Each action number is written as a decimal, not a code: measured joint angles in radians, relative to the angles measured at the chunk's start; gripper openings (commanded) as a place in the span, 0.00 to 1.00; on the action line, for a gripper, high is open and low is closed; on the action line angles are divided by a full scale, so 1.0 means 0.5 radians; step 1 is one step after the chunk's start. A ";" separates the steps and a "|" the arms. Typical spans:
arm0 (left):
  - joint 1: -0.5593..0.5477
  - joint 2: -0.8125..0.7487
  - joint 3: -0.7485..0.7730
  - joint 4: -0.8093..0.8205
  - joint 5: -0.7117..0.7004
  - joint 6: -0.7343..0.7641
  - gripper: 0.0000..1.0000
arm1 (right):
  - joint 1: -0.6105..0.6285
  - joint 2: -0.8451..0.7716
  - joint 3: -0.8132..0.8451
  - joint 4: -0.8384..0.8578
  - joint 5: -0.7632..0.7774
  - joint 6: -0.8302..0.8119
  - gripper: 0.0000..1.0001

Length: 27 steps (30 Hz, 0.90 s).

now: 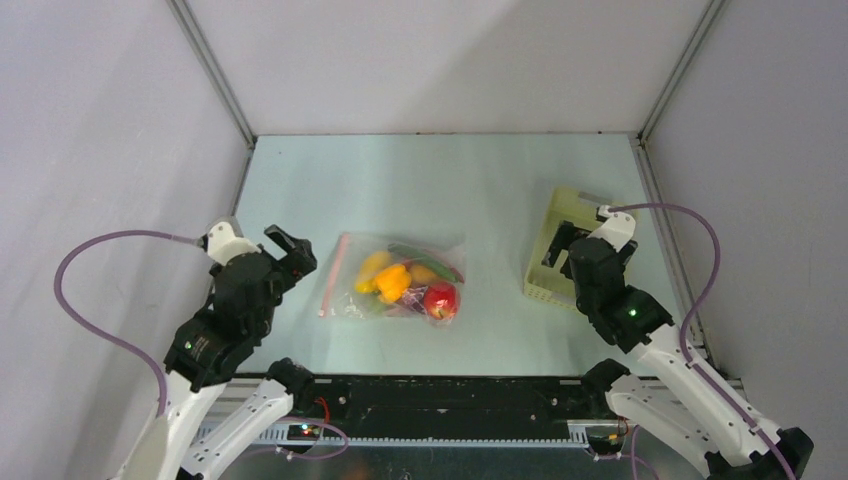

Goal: Place the food in the zip-top bag and seal the zipper
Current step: Reset both arms

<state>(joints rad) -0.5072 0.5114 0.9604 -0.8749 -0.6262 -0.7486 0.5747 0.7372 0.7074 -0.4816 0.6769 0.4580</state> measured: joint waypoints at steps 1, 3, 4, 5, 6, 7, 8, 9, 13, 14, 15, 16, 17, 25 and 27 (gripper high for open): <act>0.000 0.028 0.000 -0.006 -0.004 -0.005 1.00 | 0.000 -0.024 -0.001 -0.004 0.034 -0.005 0.99; 0.000 0.101 0.000 -0.008 -0.006 -0.006 1.00 | 0.000 -0.076 -0.001 -0.025 0.101 -0.011 0.99; 0.000 0.142 0.000 -0.007 -0.005 -0.007 1.00 | -0.002 -0.110 -0.001 -0.041 0.136 -0.013 0.99; 0.000 0.172 0.000 -0.005 -0.002 -0.007 1.00 | -0.009 -0.139 -0.002 -0.057 0.165 -0.013 0.99; 0.000 0.208 0.000 -0.002 0.003 -0.006 1.00 | -0.020 -0.179 -0.001 -0.076 0.196 -0.013 0.99; 0.000 0.237 0.000 0.003 0.008 -0.006 1.00 | -0.042 -0.219 -0.001 -0.092 0.219 -0.016 1.00; 0.000 0.262 0.000 0.011 0.011 -0.006 1.00 | -0.072 -0.253 -0.002 -0.103 0.229 -0.022 1.00; 0.000 0.280 0.000 0.023 0.014 -0.005 1.00 | -0.119 -0.293 -0.002 -0.118 0.235 -0.031 0.99; 0.001 0.297 0.000 0.066 0.014 -0.005 1.00 | -0.323 -0.442 -0.002 -0.142 0.204 -0.065 0.99; 0.003 0.291 0.000 0.072 0.014 -0.004 1.00 | -0.356 -0.467 -0.002 -0.143 0.196 -0.070 1.00; 0.005 0.282 0.000 0.077 0.012 -0.003 1.00 | -0.394 -0.495 -0.002 -0.143 0.172 -0.082 1.00; 0.008 0.269 0.000 0.080 0.011 -0.002 1.00 | -0.416 -0.510 -0.002 -0.144 0.159 -0.088 0.99; 0.011 0.253 0.000 0.085 0.012 0.002 1.00 | -0.435 -0.523 -0.002 -0.146 0.141 -0.095 0.99; 0.014 0.138 0.000 0.174 0.073 0.044 1.00 | -0.460 -0.585 -0.002 -0.150 0.029 -0.114 1.00; 0.015 0.126 0.000 0.187 0.092 0.055 1.00 | -0.462 -0.587 -0.002 -0.150 0.016 -0.127 0.99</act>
<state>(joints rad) -0.4995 0.5743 0.9604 -0.7815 -0.5804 -0.7212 0.3439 0.4438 0.7067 -0.5564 0.6849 0.3943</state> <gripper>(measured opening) 0.996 0.993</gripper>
